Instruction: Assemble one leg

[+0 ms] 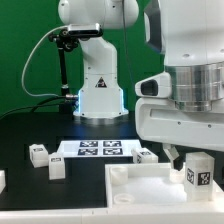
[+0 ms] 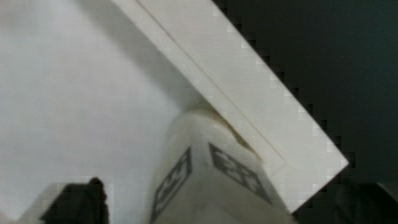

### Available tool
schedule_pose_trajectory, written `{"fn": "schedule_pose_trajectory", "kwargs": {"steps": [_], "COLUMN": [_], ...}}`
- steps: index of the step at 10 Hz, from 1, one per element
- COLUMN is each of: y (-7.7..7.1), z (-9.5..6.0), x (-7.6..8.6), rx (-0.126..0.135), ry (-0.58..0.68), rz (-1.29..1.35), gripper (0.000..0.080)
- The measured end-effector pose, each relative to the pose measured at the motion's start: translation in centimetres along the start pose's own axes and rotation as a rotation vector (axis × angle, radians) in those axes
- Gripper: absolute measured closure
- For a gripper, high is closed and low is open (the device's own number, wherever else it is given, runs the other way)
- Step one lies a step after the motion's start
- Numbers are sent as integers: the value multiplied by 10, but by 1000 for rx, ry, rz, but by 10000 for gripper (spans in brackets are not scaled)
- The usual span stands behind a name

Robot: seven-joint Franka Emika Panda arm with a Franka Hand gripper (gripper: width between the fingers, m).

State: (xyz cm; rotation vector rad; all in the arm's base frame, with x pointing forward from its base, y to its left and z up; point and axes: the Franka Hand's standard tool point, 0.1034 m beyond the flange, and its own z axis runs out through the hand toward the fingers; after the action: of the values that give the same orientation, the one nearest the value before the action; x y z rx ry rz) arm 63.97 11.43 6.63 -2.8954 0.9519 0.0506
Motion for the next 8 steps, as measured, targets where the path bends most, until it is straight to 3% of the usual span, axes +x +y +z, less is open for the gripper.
{"fn": "schedule_pose_trajectory", "kwargs": {"steps": [1,3,5,6,7,8], "y": [0,2,-1,-1,-1,-1], "z": [0,-2,0,0,0,0], "x": [0,6,3,4,4,4], "rx": [-1,-28,-20,-21,-19,-18], "ry": [0,32,40,40,40,40], "rz": [-64,-487,-493,-496,-481,-403], "gripper": [152,150,150,261,261,450]}}
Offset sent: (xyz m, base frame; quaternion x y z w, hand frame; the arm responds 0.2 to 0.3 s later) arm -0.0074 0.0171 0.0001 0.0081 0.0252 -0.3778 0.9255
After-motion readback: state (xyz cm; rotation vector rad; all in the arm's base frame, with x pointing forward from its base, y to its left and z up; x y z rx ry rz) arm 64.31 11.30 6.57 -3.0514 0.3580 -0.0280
